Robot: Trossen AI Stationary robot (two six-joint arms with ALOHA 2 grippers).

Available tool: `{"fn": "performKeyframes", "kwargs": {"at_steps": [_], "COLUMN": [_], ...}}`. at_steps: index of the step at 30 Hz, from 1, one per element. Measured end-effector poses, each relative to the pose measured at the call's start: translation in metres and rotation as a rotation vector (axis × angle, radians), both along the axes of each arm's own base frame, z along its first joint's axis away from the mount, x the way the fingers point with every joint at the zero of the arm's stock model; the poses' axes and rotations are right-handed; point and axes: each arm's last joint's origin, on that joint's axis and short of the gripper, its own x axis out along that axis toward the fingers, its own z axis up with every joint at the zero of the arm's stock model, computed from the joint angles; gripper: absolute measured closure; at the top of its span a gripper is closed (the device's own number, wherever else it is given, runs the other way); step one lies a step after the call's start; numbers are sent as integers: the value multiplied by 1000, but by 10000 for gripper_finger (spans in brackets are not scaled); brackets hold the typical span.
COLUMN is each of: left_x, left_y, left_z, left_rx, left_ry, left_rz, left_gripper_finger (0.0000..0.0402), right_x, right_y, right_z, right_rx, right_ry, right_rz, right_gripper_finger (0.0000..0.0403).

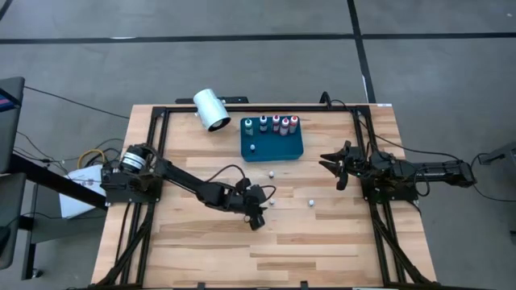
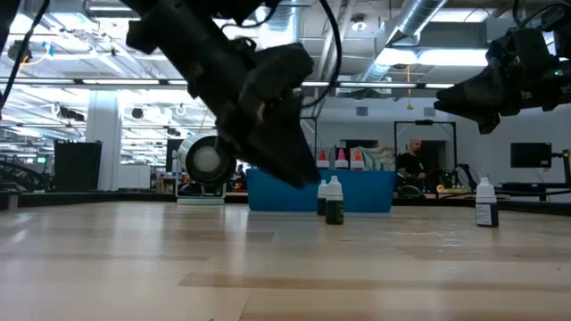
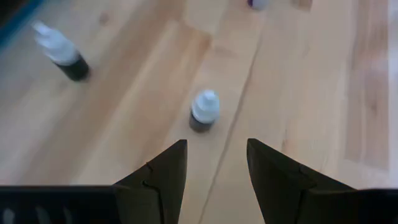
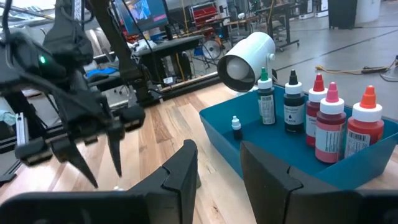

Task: Pick & Place food coloring
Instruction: Put the small dark green food coloring bottle into the blue bin

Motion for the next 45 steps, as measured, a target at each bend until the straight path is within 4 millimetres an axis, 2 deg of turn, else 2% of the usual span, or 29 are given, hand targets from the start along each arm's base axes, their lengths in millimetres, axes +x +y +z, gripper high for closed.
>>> {"fn": "performKeyframes", "kwargs": {"at_steps": [6,20,37,45], "left_x": [7,15,17,25], "left_y": [-1,28,28,26], "left_z": [-17,-15,-13,-26], "left_rx": [-29,-15,-35,-50], "left_ry": [3,-16,-32,-17], "left_rz": [-16,-12,-82,-98], "left_gripper_finger": [244,244,244,244], "right_x": [0,0,0,0], "right_y": [0,0,0,0], "right_z": [0,0,0,0], "right_rx": [0,0,0,0], "right_ry": [0,0,0,0], "right_rz": [0,0,-1,-2], "right_gripper_finger": [292,292,292,292]}}
